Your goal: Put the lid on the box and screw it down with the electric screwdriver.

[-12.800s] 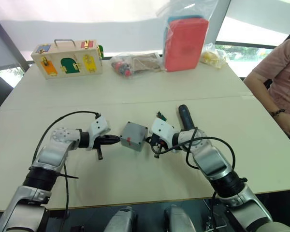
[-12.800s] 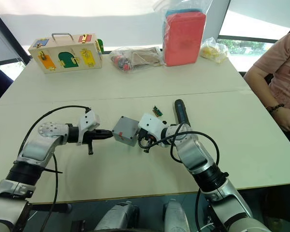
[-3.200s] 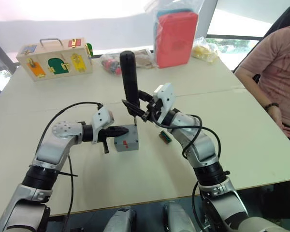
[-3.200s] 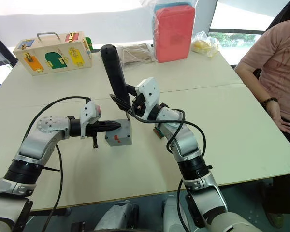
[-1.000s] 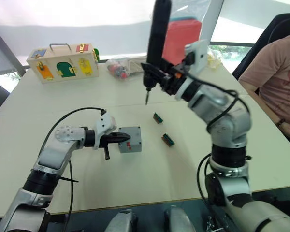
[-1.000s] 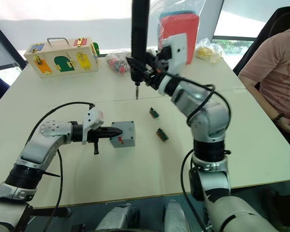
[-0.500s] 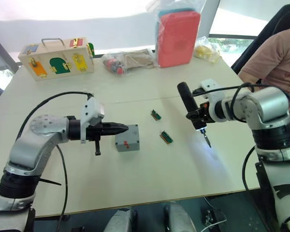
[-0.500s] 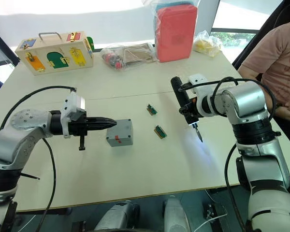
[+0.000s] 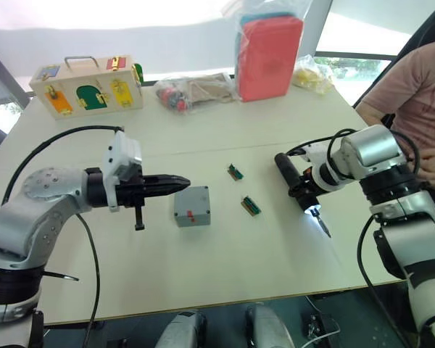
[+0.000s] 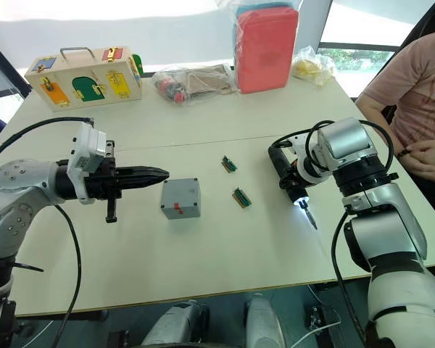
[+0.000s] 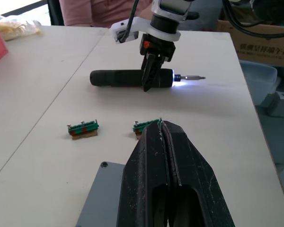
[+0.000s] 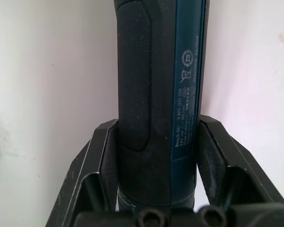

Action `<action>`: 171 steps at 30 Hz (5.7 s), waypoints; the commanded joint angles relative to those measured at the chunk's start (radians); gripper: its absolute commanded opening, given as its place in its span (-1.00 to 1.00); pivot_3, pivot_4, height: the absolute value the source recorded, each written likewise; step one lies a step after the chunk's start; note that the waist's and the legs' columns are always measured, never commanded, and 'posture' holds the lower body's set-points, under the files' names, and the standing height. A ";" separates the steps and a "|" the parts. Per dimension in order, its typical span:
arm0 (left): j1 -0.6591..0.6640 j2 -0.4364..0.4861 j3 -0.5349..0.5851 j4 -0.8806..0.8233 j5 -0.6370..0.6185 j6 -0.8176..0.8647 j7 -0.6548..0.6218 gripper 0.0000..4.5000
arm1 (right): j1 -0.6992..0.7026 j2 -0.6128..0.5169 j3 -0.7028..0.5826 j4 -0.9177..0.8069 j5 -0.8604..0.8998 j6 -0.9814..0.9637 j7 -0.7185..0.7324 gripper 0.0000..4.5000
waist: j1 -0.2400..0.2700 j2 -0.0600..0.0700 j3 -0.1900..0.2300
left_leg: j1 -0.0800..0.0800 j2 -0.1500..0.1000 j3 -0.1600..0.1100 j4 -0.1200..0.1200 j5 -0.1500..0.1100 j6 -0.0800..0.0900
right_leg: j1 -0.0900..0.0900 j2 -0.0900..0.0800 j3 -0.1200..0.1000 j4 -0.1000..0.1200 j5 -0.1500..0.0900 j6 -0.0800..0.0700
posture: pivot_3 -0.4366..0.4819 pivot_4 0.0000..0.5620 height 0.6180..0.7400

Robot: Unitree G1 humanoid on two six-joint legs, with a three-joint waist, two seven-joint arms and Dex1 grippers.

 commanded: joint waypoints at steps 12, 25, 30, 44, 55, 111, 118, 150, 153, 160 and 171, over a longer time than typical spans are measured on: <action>0.047 0.055 0.058 -0.008 -0.001 -0.008 0.027 -1.00 | -0.092 -0.065 -0.054 -0.225 -0.032 -0.192 0.099 0.98 | -0.001 0.000 0.000 | 0.000 0.000 0.000 -0.001 0.000 0.000 | -0.001 0.000 0.000 0.000 0.000 0.000 | -0.05 -0.47 1.00; 0.245 0.070 0.079 0.100 0.167 -0.138 0.072 -1.00 | 0.162 0.043 -0.055 -0.614 -0.008 -0.566 0.243 -0.46 | 0.005 0.000 0.000 | 0.000 0.001 0.000 -0.001 0.000 0.000 | -0.001 0.001 0.000 0.000 0.000 0.000 | -0.05 -0.47 1.00; 0.289 0.047 0.057 0.138 0.220 -0.185 0.090 -1.00 | 0.272 0.078 0.033 -0.662 -0.074 -0.669 0.240 -0.95 | 0.004 0.000 0.000 | 0.000 0.001 0.000 -0.001 0.000 0.000 | 0.000 0.001 0.000 0.000 0.000 0.000 | -0.05 -0.47 1.00; 0.209 -0.074 -0.117 0.314 0.384 -0.333 0.128 -1.00 | 0.403 0.136 0.212 -0.656 -0.259 -0.810 0.258 -0.95 | 0.003 0.000 0.000 | 0.000 0.001 -0.001 0.000 0.000 -0.001 | -0.001 0.001 -0.001 0.001 0.000 0.000 | -0.05 -0.47 1.00; 0.078 -0.164 -0.196 0.453 0.431 -0.389 0.098 -1.00 | 0.422 0.147 0.214 -0.728 -0.264 -0.771 0.313 -0.95 | 0.002 -0.001 0.000 | 0.000 0.001 -0.001 0.001 0.000 -0.001 | 0.000 0.001 -0.002 0.001 0.000 0.000 | -0.05 -0.47 1.00; 0.089 -0.071 -0.179 0.413 0.382 -0.318 -0.088 -1.00 | 0.357 0.272 0.178 -0.546 -0.268 -0.759 0.363 -0.95 | -0.003 -0.001 -0.001 | 0.000 0.000 -0.002 0.003 0.000 -0.001 | 0.000 0.002 -0.002 0.003 0.000 0.000 | -0.05 -0.47 1.00; 0.044 -0.087 -0.192 0.447 0.389 -0.326 -0.092 -1.00 | 0.379 0.256 0.171 -0.594 -0.267 -0.723 0.357 -0.95 | -0.001 -0.001 -0.001 | 0.000 0.000 -0.002 0.004 0.000 -0.001 | 0.000 0.003 -0.002 0.003 0.000 0.000 | -0.05 -0.47 1.00; 0.077 0.012 -0.045 0.227 0.234 -0.160 -0.099 -1.00 | 0.540 0.113 -0.103 -0.952 -0.171 -0.685 0.303 -0.95 | 0.005 -0.001 -0.001 | -0.001 0.000 -0.003 0.005 0.000 0.000 | 0.001 0.002 -0.002 0.003 0.000 0.000 | -0.05 -0.47 1.00; 0.064 0.025 -0.023 0.179 0.190 -0.118 -0.092 -1.00 | 0.575 0.128 -0.150 -0.945 -0.165 -0.663 0.249 -0.44 | 0.004 -0.001 -0.001 | 0.000 0.001 -0.003 0.005 0.000 0.000 | 0.002 0.002 -0.002 0.003 0.000 0.000 | -0.05 -0.47 1.00; 0.005 0.023 -0.026 0.121 0.134 -0.064 -0.070 -1.00 | 0.629 0.163 -0.163 -0.845 -0.186 -0.687 0.146 0.40 | 0.005 -0.001 -0.001 | 0.000 0.001 -0.003 0.005 0.000 0.000 | 0.002 0.002 -0.002 0.003 0.000 0.000 | -0.05 -0.47 1.00; -0.019 0.022 -0.042 0.102 0.125 -0.044 -0.038 -1.00 | 0.651 0.203 -0.161 -0.733 -0.190 -0.674 0.068 0.40 | 0.004 -0.001 -0.001 | 0.000 0.001 -0.003 0.005 0.000 0.000 | 0.002 0.002 -0.001 0.003 0.000 0.000 | -0.05 -0.47 1.00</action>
